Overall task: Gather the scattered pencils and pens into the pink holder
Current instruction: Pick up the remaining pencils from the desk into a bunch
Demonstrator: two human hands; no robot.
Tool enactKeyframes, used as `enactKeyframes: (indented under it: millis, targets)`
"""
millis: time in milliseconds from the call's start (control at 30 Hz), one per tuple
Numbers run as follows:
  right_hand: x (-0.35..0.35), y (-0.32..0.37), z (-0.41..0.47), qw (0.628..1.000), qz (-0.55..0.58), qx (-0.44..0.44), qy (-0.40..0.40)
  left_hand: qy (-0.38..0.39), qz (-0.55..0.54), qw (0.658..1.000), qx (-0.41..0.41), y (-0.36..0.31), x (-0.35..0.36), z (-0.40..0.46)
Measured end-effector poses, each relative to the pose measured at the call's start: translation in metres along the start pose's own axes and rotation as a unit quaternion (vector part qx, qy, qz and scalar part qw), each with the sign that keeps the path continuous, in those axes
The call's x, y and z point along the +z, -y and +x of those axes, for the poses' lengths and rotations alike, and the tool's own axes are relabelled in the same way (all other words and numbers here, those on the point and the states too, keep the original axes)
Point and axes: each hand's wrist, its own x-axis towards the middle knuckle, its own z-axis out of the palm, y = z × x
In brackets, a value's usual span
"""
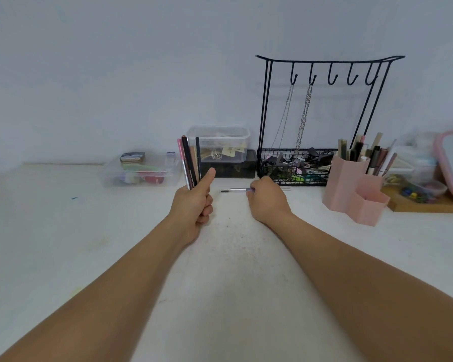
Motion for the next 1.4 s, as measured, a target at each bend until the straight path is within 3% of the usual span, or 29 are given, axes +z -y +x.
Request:
enactKeyframes:
  millis: [167,400,500,567,633,733,833,1033,1400]
  targets:
    - [-0.009,-0.001,-0.003,1.0,-0.006,-0.004,-0.012,0.005,0.007,1.0,0.008,0.002,0.003,-0.002]
    - [-0.045,0.003,0.008,0.983,-0.081,-0.019,0.163,0.016,0.022,0.999,0.02,0.003,0.003,0.0]
    - [-0.055,0.016,0.003,0.974,-0.118,-0.038,0.192,0.025,0.02,0.999,0.024,0.004,0.004,-0.001]
    - [-0.066,0.028,-0.001,0.98,-0.058,-0.045,0.185,0.027,0.015,0.999,0.029,0.004,0.003,-0.002]
    - [-0.081,0.04,-0.002,0.979,0.092,-0.051,0.175,0.029,0.001,0.999,0.028,0.003,0.002,-0.002]
    - [-0.097,0.059,-0.008,0.921,0.336,-0.033,0.197,0.024,-0.035,0.999,0.001,-0.002,0.001,-0.002]
    - [-0.095,0.07,-0.013,0.87,0.437,-0.002,0.229,0.03,-0.086,0.996,-0.02,-0.005,0.002,-0.002]
    - [-0.08,0.079,-0.022,0.836,0.497,0.049,0.229,0.06,-0.099,0.993,0.003,-0.001,0.007,-0.004]
    - [-0.08,0.076,-0.024,0.886,0.428,0.032,0.174,0.079,-0.062,0.995,-0.016,0.0,0.008,-0.007]
